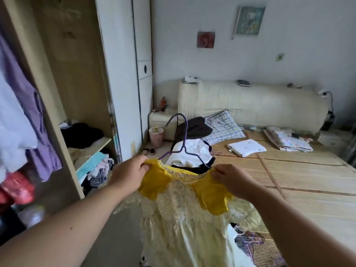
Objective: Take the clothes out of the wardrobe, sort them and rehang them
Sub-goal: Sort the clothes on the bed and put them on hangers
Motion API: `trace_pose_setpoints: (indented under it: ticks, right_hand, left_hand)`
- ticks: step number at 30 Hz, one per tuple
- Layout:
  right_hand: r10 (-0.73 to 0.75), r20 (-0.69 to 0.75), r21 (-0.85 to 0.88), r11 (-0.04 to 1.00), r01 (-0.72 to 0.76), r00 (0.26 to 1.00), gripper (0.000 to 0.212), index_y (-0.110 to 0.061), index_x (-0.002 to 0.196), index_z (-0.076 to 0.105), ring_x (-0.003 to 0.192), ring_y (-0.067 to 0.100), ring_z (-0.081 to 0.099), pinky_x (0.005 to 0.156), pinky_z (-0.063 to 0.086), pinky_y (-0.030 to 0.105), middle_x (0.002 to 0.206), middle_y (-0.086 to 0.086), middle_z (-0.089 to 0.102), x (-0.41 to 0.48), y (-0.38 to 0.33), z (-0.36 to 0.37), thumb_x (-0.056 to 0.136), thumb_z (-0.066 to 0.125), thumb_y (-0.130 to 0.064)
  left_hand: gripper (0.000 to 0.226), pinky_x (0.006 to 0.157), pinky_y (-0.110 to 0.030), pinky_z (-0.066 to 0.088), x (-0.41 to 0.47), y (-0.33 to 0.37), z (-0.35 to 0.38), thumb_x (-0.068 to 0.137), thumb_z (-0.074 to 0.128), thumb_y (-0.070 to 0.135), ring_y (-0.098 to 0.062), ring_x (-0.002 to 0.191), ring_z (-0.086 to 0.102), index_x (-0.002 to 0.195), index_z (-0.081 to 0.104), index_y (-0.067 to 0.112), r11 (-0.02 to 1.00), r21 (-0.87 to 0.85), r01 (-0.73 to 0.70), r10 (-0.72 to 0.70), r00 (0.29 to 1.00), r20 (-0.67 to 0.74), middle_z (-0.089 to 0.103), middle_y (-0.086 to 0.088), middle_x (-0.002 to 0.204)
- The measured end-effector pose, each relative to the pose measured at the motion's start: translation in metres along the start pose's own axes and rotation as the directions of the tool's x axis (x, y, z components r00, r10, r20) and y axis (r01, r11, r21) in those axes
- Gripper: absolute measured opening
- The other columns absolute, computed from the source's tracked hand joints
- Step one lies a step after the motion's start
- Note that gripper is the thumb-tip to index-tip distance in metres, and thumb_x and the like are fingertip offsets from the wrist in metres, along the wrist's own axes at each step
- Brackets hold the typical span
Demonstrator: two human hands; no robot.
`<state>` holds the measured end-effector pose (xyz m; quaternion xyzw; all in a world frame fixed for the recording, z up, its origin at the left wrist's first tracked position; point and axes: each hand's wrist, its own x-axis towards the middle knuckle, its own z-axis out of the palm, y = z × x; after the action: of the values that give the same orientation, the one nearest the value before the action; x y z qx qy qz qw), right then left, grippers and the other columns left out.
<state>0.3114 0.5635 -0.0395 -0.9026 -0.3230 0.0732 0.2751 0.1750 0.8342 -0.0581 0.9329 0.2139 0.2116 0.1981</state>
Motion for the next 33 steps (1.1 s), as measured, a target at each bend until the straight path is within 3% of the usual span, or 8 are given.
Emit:
trace_pose_setpoints:
  ticks: [6, 12, 16, 18, 21, 25, 29, 33]
  right_hand:
    - [0.067, -0.054, 0.084, 0.995, -0.062, 0.996, 0.023, -0.017, 0.070, 0.057, 0.055, 0.009, 0.046, 0.051, 0.031, 0.028, 0.061, -0.004, 0.053, 0.052, -0.061, 0.078, 0.090, 0.057, -0.028]
    - [0.214, -0.051, 0.281, 0.940, -0.192, 0.975, 0.015, -0.019, 0.076, 0.065, 0.063, 0.016, 0.053, 0.057, 0.038, 0.029, 0.068, 0.000, 0.060, 0.123, -0.146, 0.179, 0.089, 0.059, -0.023]
    - [0.248, -0.083, 0.249, 0.943, -0.221, 0.965, 0.019, -0.024, 0.073, 0.063, 0.067, 0.015, 0.056, 0.054, 0.038, 0.026, 0.071, -0.001, 0.062, 0.175, -0.186, 0.185, 0.091, 0.058, -0.027]
    - [0.243, -0.101, 0.184, 0.958, -0.222, 0.965, 0.020, -0.025, 0.073, 0.061, 0.068, 0.015, 0.056, 0.054, 0.038, 0.027, 0.073, -0.001, 0.062, 0.191, -0.197, 0.183, 0.091, 0.056, -0.029]
    - [0.233, -0.127, 0.116, 0.969, -0.219, 0.964, 0.016, -0.025, 0.080, 0.065, 0.074, 0.018, 0.058, 0.062, 0.043, 0.031, 0.078, 0.000, 0.064, 0.214, -0.199, 0.187, 0.092, 0.055, -0.028]
    - [0.268, -0.144, 0.112, 0.961, -0.253, 0.953, 0.014, -0.026, 0.083, 0.063, 0.075, 0.017, 0.057, 0.062, 0.042, 0.031, 0.079, -0.001, 0.064, 0.250, -0.192, 0.198, 0.093, 0.053, -0.027]
    - [0.308, -0.161, 0.184, 0.943, -0.278, 0.938, 0.017, -0.027, 0.078, 0.061, 0.068, 0.014, 0.055, 0.055, 0.036, 0.027, 0.071, -0.006, 0.061, 0.310, -0.172, 0.208, 0.093, 0.053, -0.028]
    - [0.316, -0.150, 0.253, 0.928, -0.273, 0.937, 0.016, -0.026, 0.081, 0.063, 0.072, 0.016, 0.055, 0.055, 0.036, 0.026, 0.075, -0.005, 0.062, 0.404, -0.142, 0.207, 0.093, 0.052, -0.029]
  left_hand:
    - [0.015, 0.071, -0.029, 0.047, 0.014, -0.097, -0.013, 0.090, 0.055, 0.041, -0.022, 0.085, 0.063, 0.097, 0.062, 0.029, 0.998, -0.019, 0.054, -0.053, 0.998, 0.014, 0.068, 0.005, 0.085]
    - [0.029, 0.073, -0.027, 0.040, 0.067, -0.217, -0.047, 0.093, 0.048, 0.046, -0.020, 0.099, 0.063, 0.117, 0.060, 0.035, 0.994, 0.077, 0.076, -0.077, 0.997, 0.011, 0.069, 0.006, 0.108]
    - [0.031, 0.079, -0.028, 0.047, 0.111, -0.270, -0.061, 0.095, 0.049, 0.039, -0.021, 0.100, 0.062, 0.122, 0.059, 0.030, 0.999, -0.024, 0.040, -0.037, 0.994, 0.101, 0.067, 0.002, 0.114]
    - [0.029, 0.073, -0.027, 0.045, 0.132, -0.287, -0.061, 0.095, 0.049, 0.038, -0.020, 0.092, 0.062, 0.120, 0.060, 0.027, 0.998, -0.061, 0.018, -0.009, 0.989, 0.146, 0.068, 0.000, 0.109]
    - [0.023, 0.071, -0.029, 0.048, 0.164, -0.307, -0.053, 0.095, 0.048, 0.036, -0.017, 0.083, 0.060, 0.111, 0.061, 0.026, 0.997, -0.073, -0.019, 0.034, 0.976, 0.217, 0.069, 0.001, 0.099]
    - [0.023, 0.081, -0.035, 0.051, 0.213, -0.315, -0.038, 0.095, 0.047, 0.036, -0.025, 0.093, 0.061, 0.111, 0.061, 0.026, 0.999, -0.027, -0.035, 0.040, 0.967, 0.251, 0.067, -0.002, 0.102]
    - [0.016, 0.070, -0.032, 0.047, 0.284, -0.321, -0.018, 0.097, 0.041, 0.036, -0.026, 0.088, 0.061, 0.090, 0.053, 0.027, 0.982, 0.135, -0.129, 0.086, 0.955, 0.285, 0.065, -0.001, 0.096]
    - [0.019, 0.065, -0.032, 0.040, 0.374, -0.322, 0.011, 0.098, 0.040, 0.033, -0.028, 0.087, 0.060, 0.082, 0.045, 0.023, 0.968, 0.190, -0.163, 0.095, 0.942, 0.321, 0.059, -0.002, 0.084]
